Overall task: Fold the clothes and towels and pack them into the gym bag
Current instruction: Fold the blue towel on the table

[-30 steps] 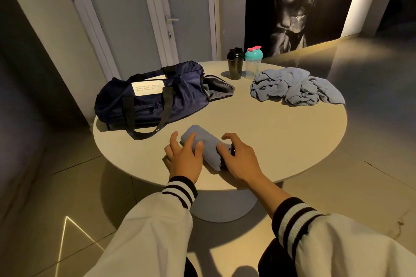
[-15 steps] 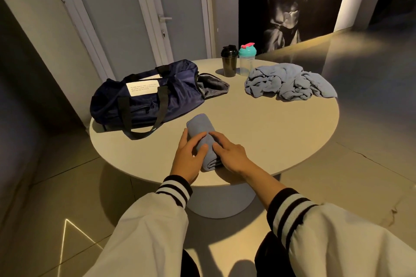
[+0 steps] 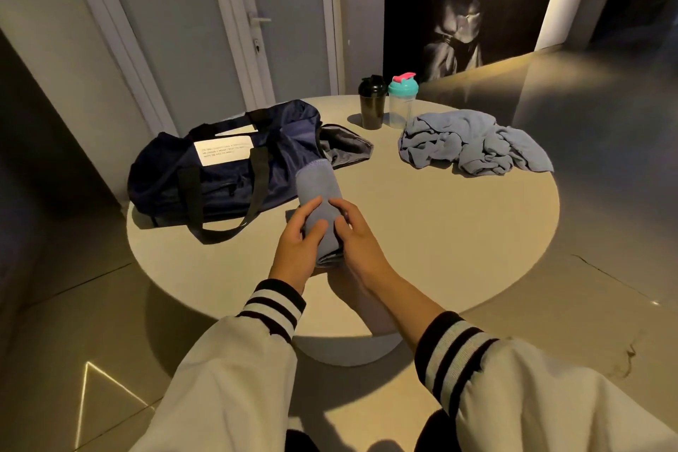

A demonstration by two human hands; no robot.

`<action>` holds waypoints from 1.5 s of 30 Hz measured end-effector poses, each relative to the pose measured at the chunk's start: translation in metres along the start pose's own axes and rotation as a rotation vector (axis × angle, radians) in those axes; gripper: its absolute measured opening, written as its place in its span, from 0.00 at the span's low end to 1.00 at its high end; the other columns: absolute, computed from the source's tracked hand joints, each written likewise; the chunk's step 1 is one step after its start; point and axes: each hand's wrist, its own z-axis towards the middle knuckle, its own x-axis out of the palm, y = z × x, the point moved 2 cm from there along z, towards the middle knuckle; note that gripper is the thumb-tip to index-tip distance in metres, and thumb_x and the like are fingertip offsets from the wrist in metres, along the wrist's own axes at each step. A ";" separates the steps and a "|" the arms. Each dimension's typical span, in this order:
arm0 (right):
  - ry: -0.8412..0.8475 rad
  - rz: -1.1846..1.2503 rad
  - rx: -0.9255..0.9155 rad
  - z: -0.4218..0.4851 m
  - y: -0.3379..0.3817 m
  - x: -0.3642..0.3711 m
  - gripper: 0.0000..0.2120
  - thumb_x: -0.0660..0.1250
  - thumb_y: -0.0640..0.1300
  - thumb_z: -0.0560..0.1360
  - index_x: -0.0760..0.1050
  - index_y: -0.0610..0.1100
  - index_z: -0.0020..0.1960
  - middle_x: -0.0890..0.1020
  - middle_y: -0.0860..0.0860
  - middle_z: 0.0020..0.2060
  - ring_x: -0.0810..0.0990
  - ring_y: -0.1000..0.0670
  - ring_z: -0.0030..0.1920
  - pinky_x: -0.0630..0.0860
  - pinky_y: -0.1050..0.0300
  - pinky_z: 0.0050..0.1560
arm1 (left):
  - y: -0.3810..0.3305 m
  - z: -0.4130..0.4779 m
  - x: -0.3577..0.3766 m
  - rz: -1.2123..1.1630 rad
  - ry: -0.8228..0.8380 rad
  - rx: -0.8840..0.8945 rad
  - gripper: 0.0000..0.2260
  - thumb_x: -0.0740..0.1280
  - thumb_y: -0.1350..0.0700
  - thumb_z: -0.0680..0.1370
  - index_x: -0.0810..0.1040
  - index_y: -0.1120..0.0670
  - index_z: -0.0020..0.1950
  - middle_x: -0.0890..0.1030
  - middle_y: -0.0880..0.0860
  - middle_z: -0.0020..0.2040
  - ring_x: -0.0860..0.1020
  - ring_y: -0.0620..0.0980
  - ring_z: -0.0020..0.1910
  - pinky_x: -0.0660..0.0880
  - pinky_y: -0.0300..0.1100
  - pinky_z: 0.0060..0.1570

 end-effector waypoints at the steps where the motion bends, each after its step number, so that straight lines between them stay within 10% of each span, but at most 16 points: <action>1: -0.021 0.011 -0.001 0.012 -0.001 -0.001 0.14 0.54 0.45 0.85 0.71 0.54 0.67 0.76 0.54 0.64 0.77 0.55 0.61 0.77 0.57 0.59 | -0.001 0.013 0.000 0.000 0.014 0.006 0.16 0.62 0.55 0.83 0.73 0.35 0.66 0.69 0.52 0.74 0.72 0.53 0.69 0.76 0.51 0.65; 10: -0.049 -0.022 0.022 0.086 0.048 0.024 0.11 0.56 0.50 0.85 0.73 0.54 0.63 0.78 0.55 0.59 0.80 0.53 0.55 0.79 0.58 0.50 | -0.037 0.098 -0.040 -0.002 0.066 -0.127 0.27 0.62 0.61 0.82 0.69 0.31 0.71 0.72 0.44 0.71 0.73 0.44 0.65 0.71 0.50 0.68; 17: 0.099 -0.063 0.200 0.095 0.145 0.068 0.08 0.59 0.47 0.84 0.74 0.53 0.61 0.80 0.53 0.55 0.81 0.51 0.53 0.80 0.53 0.51 | -0.134 0.100 -0.094 -0.045 0.015 -0.311 0.14 0.64 0.52 0.83 0.73 0.34 0.64 0.69 0.43 0.71 0.67 0.47 0.71 0.67 0.51 0.71; 24: 0.207 -0.198 0.251 0.131 0.196 0.081 0.08 0.61 0.46 0.83 0.74 0.51 0.61 0.80 0.51 0.48 0.78 0.55 0.45 0.74 0.61 0.47 | -0.181 0.135 -0.138 0.104 0.117 -0.345 0.15 0.65 0.59 0.82 0.74 0.44 0.66 0.70 0.47 0.69 0.72 0.40 0.58 0.69 0.36 0.55; 33: 0.115 -0.437 0.284 0.246 0.154 0.093 0.25 0.66 0.46 0.81 0.65 0.44 0.76 0.73 0.48 0.71 0.70 0.48 0.71 0.67 0.53 0.70 | -0.169 0.224 -0.178 0.371 -0.069 -0.377 0.15 0.66 0.58 0.81 0.75 0.47 0.68 0.74 0.46 0.59 0.72 0.46 0.59 0.67 0.38 0.58; 41: 0.517 -1.092 0.383 0.332 0.102 0.105 0.31 0.58 0.56 0.82 0.50 0.54 0.81 0.51 0.53 0.81 0.44 0.46 0.80 0.48 0.32 0.73 | -0.119 0.295 -0.182 0.548 -0.013 -0.490 0.14 0.63 0.55 0.81 0.74 0.43 0.66 0.78 0.52 0.55 0.77 0.55 0.52 0.71 0.43 0.51; 45: 0.662 -1.269 0.618 0.325 0.078 0.091 0.29 0.49 0.62 0.82 0.51 0.54 0.81 0.64 0.49 0.76 0.49 0.40 0.77 0.46 0.30 0.72 | -0.089 0.308 -0.179 0.598 0.176 -0.588 0.19 0.62 0.52 0.80 0.73 0.45 0.71 0.78 0.54 0.61 0.77 0.59 0.59 0.73 0.47 0.61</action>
